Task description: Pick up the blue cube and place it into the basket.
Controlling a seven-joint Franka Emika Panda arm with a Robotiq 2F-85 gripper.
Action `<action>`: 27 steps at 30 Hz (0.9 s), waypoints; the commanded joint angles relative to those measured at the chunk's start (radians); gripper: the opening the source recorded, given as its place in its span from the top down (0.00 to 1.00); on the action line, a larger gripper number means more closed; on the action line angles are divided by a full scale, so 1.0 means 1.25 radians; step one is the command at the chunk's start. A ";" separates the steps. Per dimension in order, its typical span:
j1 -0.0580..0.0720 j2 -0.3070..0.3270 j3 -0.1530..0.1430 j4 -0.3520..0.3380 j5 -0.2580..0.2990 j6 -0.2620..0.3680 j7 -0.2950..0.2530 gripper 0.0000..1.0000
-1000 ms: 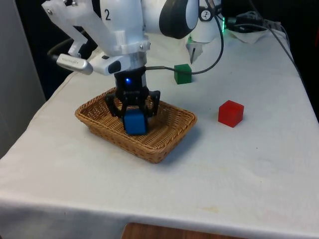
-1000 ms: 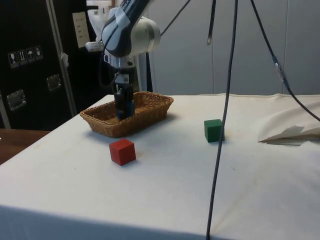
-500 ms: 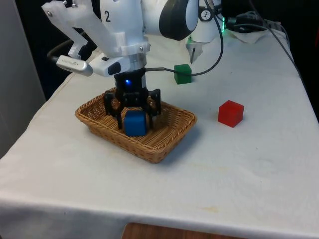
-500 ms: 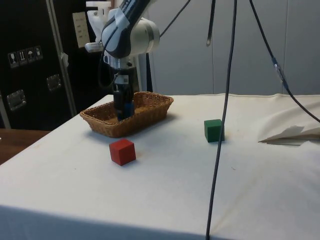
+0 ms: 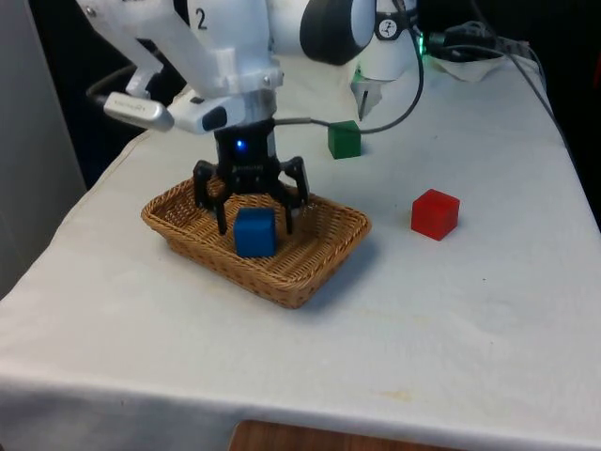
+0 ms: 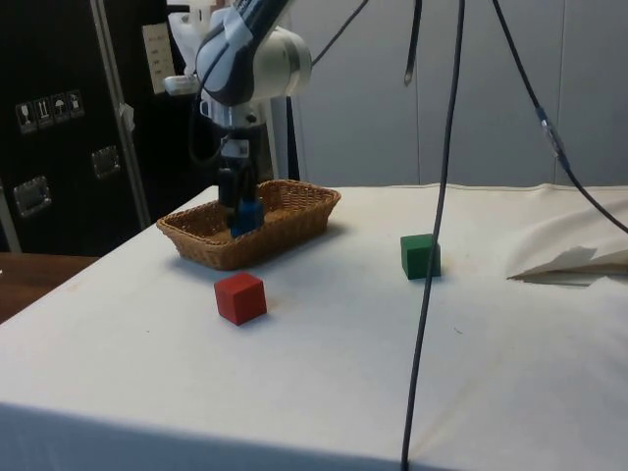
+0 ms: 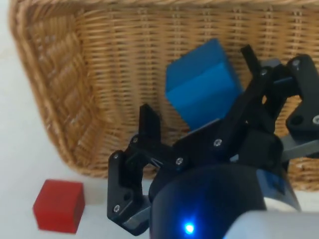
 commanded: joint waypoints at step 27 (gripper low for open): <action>0.043 -0.137 0.004 -0.030 -0.026 -0.059 0.108 0.00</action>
